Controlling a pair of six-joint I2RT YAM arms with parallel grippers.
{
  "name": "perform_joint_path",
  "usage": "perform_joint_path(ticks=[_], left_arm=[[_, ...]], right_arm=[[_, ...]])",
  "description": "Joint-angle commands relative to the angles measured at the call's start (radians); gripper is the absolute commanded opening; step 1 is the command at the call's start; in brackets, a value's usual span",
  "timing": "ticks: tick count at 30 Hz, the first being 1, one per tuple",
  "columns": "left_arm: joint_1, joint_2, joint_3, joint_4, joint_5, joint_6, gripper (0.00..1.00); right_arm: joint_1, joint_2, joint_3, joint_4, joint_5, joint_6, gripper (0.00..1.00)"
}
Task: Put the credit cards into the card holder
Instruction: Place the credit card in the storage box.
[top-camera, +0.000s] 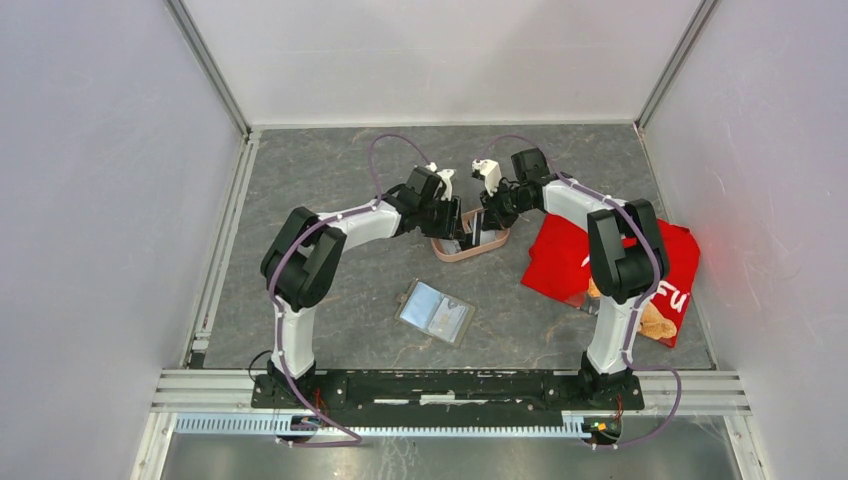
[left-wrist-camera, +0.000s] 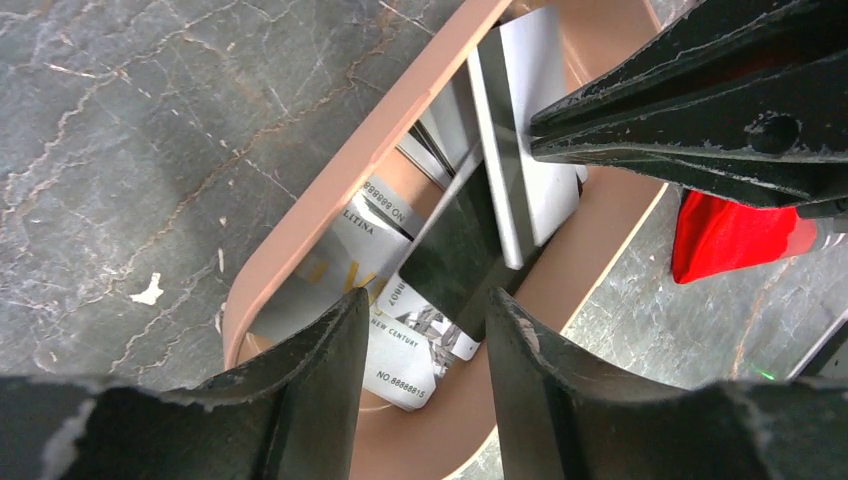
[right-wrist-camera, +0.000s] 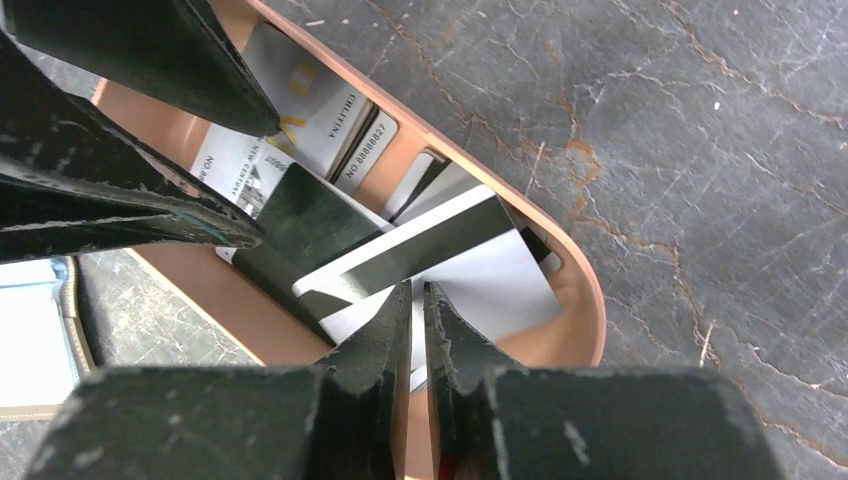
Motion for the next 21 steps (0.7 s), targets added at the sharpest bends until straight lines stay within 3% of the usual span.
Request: perform_joint_path(ticks=[1, 21], left_arm=[[0.001, 0.023, 0.053, -0.062, -0.036, -0.011, 0.54], [-0.016, 0.152, 0.195, -0.260, -0.002, -0.029, 0.58]], right_arm=[[-0.002, -0.026, 0.001, 0.020, 0.048, 0.025, 0.14], [0.005, 0.057, 0.028, -0.028, 0.053, 0.024, 0.14]])
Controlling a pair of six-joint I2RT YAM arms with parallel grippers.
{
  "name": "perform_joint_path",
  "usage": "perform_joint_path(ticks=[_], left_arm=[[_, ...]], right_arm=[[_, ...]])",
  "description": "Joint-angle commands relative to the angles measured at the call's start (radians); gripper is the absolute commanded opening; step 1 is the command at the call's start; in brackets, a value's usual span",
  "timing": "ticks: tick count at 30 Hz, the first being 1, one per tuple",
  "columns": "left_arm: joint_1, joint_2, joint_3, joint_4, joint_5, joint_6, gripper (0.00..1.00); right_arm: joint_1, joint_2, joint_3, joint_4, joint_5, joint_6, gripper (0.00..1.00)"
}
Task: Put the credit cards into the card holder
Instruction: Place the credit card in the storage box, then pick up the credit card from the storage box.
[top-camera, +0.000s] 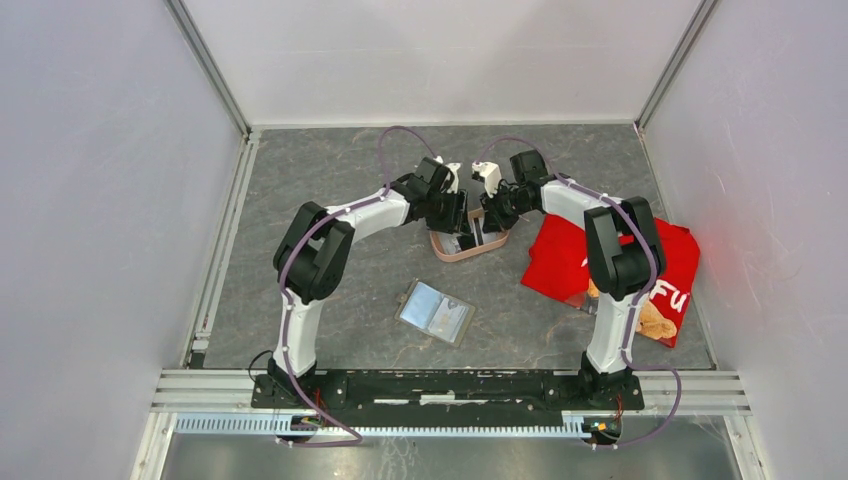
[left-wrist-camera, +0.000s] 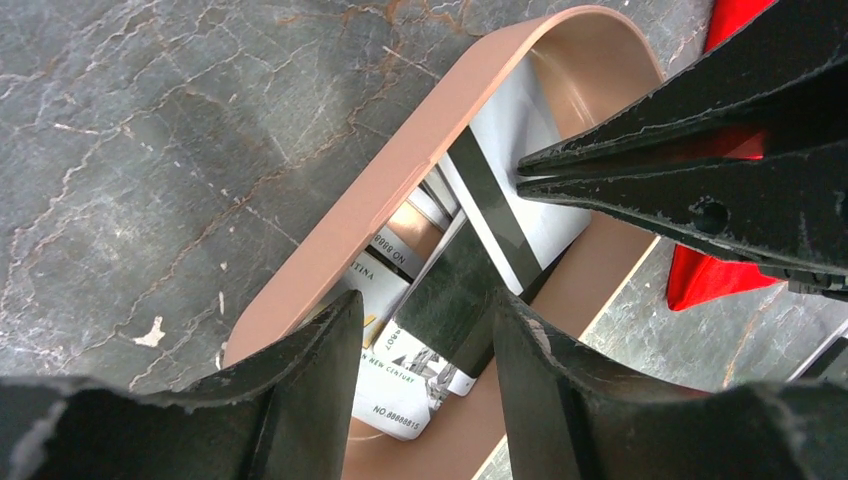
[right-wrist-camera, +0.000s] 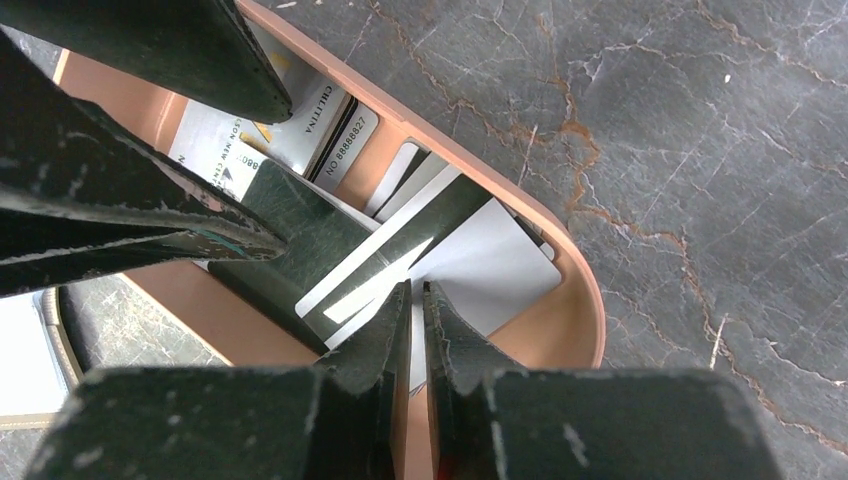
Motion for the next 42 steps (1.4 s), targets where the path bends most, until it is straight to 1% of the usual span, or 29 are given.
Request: perform_joint_path(ticks=[1, 5, 10, 12, 16, 18, 20, 21, 24, 26, 29, 30, 32, 33, 36, 40, 42], left_arm=[[-0.015, 0.069, 0.038, -0.139, 0.016, -0.019, 0.58], [-0.029, 0.099, 0.076, -0.203, 0.019, 0.014, 0.59], [-0.039, 0.100, 0.076, -0.211, 0.065, 0.029, 0.58], [-0.044, 0.095, 0.073, -0.216, 0.063, 0.042, 0.58], [-0.060, 0.042, 0.057, -0.208, -0.036, 0.076, 0.58], [-0.072, 0.002, 0.037, -0.177, -0.117, 0.102, 0.59], [-0.082, -0.037, 0.020, -0.151, -0.200, 0.121, 0.61], [-0.083, -0.060, 0.003, -0.123, -0.232, 0.122, 0.63], [-0.082, -0.128, -0.067, -0.028, -0.252, 0.120, 0.64], [-0.082, -0.152, -0.083, 0.003, -0.257, 0.106, 0.65], [-0.074, -0.148, -0.093, 0.022, -0.216, 0.069, 0.73], [-0.071, -0.143, -0.100, 0.028, -0.201, 0.051, 0.77], [-0.060, -0.136, -0.126, 0.059, -0.163, -0.004, 0.90], [-0.055, -0.134, -0.137, 0.074, -0.151, -0.019, 0.98], [-0.054, -0.112, -0.131, 0.070, -0.141, -0.035, 1.00], [-0.056, -0.094, -0.119, 0.046, -0.132, -0.046, 0.99], [-0.056, -0.088, -0.118, 0.042, -0.132, -0.048, 0.98]], right_arm=[[0.004, 0.035, 0.027, -0.028, 0.016, 0.004, 0.14], [0.008, 0.047, 0.030, -0.030, 0.018, 0.016, 0.14], [0.010, 0.050, 0.026, -0.024, -0.015, 0.031, 0.13], [0.010, 0.041, 0.021, -0.016, -0.021, 0.033, 0.13], [0.010, 0.014, -0.003, 0.021, -0.062, 0.037, 0.13], [0.010, -0.010, -0.018, 0.045, -0.084, 0.039, 0.14], [0.009, -0.049, -0.040, 0.081, -0.107, 0.037, 0.14], [0.007, -0.077, -0.059, 0.112, -0.114, 0.039, 0.14], [0.007, -0.145, -0.091, 0.163, -0.117, 0.042, 0.14], [0.008, -0.169, -0.093, 0.167, -0.106, 0.039, 0.15], [0.008, -0.176, -0.078, 0.139, -0.055, 0.033, 0.15], [0.008, -0.171, -0.069, 0.124, -0.030, 0.031, 0.15], [0.009, -0.158, -0.063, 0.096, 0.008, 0.031, 0.15], [0.009, -0.153, -0.065, 0.089, 0.015, 0.032, 0.15], [0.016, -0.133, -0.080, 0.092, 0.022, 0.045, 0.13], [0.040, -0.089, -0.060, 0.080, 0.080, 0.062, 0.04], [0.050, -0.066, -0.053, 0.074, 0.102, 0.081, 0.02]])
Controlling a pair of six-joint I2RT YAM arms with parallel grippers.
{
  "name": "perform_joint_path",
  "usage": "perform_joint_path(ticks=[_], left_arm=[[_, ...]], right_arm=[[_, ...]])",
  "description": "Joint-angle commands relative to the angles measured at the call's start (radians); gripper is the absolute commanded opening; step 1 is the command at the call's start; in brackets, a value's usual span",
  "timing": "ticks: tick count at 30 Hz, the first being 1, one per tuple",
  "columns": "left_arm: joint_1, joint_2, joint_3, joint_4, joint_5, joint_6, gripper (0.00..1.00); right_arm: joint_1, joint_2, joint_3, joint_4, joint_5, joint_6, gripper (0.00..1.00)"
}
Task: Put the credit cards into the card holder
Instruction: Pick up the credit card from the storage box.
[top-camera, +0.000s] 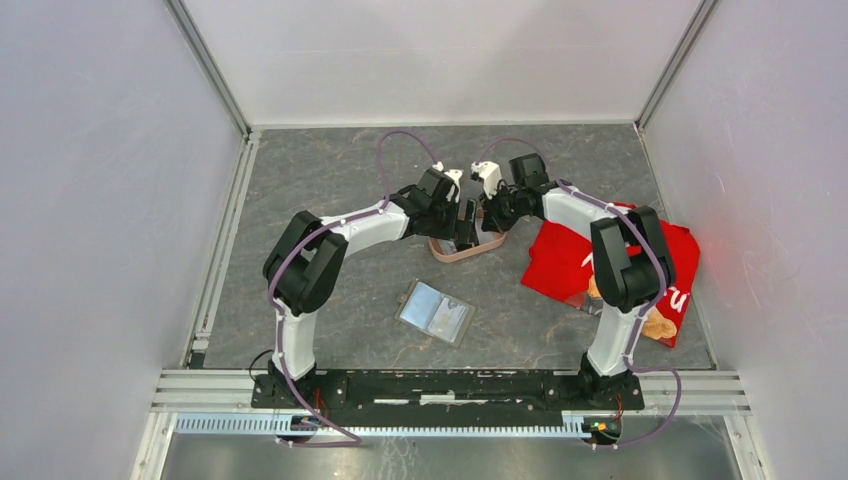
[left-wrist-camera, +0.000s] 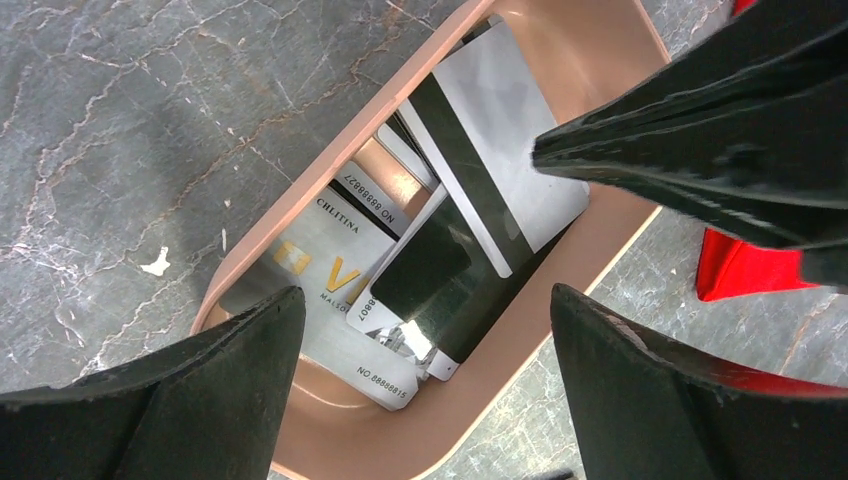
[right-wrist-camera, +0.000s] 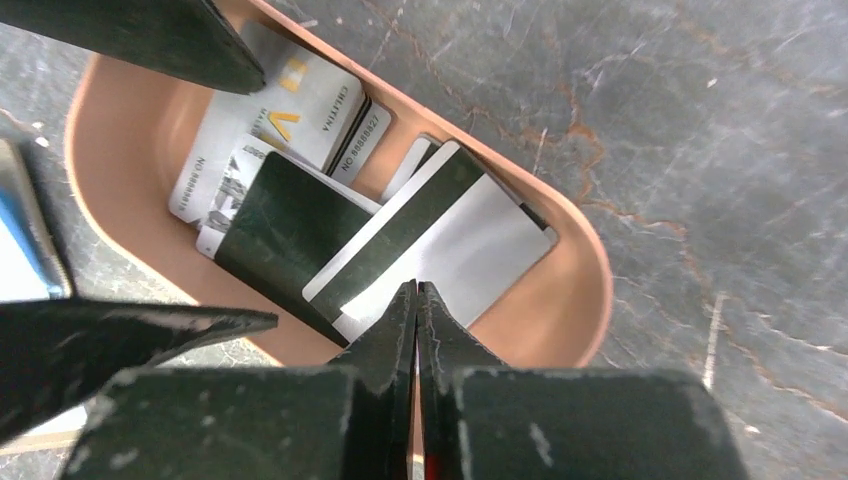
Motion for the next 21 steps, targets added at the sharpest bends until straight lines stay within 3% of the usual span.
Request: perform_joint_path(ticks=[1, 6, 12, 17, 21], left_arm=[[0.003, 0.018, 0.006, -0.019, 0.017, -0.049, 0.96], [-0.001, 0.062, 0.052, -0.078, 0.046, -0.042, 0.85], [-0.006, 0.085, 0.054, -0.093, 0.101, -0.053, 0.65], [-0.006, 0.080, 0.053, -0.102, 0.113, -0.048, 0.67], [-0.005, 0.077, 0.106, -0.179, 0.061, 0.026, 0.79]], right_arm=[[0.027, 0.063, 0.042, -0.021, 0.071, 0.047, 0.01], [0.028, 0.098, 0.050, -0.032, 0.053, 0.070, 0.00], [0.027, 0.117, 0.048, -0.030, 0.038, 0.085, 0.00], [0.026, 0.128, 0.050, -0.030, 0.026, 0.089, 0.00], [0.023, 0.116, 0.050, -0.026, -0.012, 0.082, 0.00]])
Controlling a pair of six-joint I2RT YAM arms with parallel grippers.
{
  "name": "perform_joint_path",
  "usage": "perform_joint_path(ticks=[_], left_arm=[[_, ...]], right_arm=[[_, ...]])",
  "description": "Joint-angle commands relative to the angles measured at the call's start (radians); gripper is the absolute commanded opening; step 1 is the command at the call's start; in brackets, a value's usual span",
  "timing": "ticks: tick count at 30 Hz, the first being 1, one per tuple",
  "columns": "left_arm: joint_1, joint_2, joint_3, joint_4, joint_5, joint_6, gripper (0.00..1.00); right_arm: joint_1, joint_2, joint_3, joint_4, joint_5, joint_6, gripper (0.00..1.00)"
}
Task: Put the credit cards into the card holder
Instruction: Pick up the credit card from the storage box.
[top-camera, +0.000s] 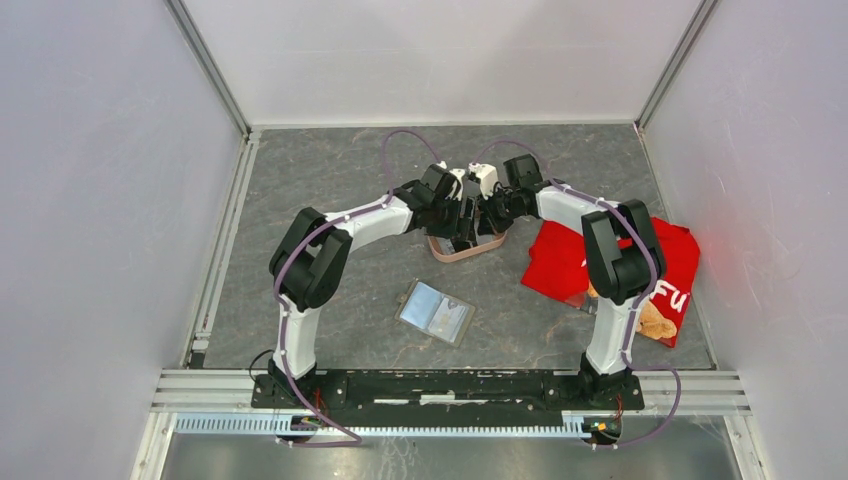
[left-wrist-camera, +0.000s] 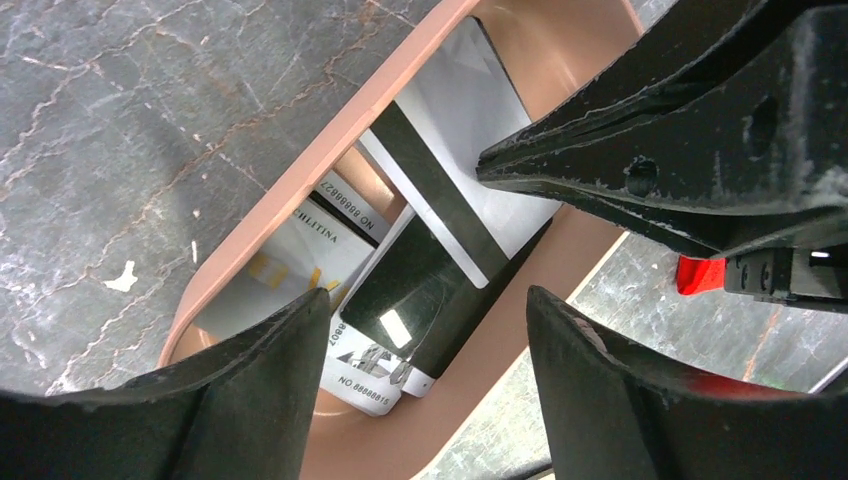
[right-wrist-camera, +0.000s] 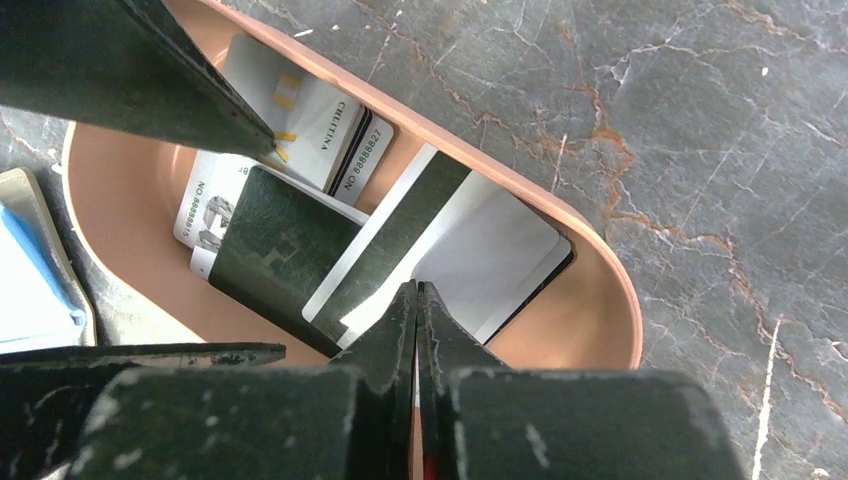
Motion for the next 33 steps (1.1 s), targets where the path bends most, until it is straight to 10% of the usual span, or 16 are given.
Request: perform_joint_path(ticks=[1, 8, 15, 21, 33], left_arm=[[-0.008, 0.027, 0.066, -0.166, -0.023, 0.074, 0.81], [-0.006, -0.066, 0.047, -0.137, -0.093, 0.222, 0.91], [-0.005, -0.354, -0.238, 0.245, -0.154, 0.177, 1.00], [0.087, -0.450, -0.396, 0.451, -0.049, 0.010, 1.00], [0.140, -0.393, -0.476, 0.332, -0.041, -0.251, 0.89]], right_arm=[[-0.006, 0.017, 0.008, -0.003, -0.076, -0.011, 0.00], [-0.042, -0.145, -0.037, 0.067, -0.193, -0.086, 0.00], [-0.037, -0.137, -0.050, 0.078, -0.118, -0.050, 0.13], [0.029, -0.111, -0.031, 0.076, 0.112, -0.043, 0.16], [0.104, -0.043, 0.022, -0.003, 0.502, -0.099, 0.04]])
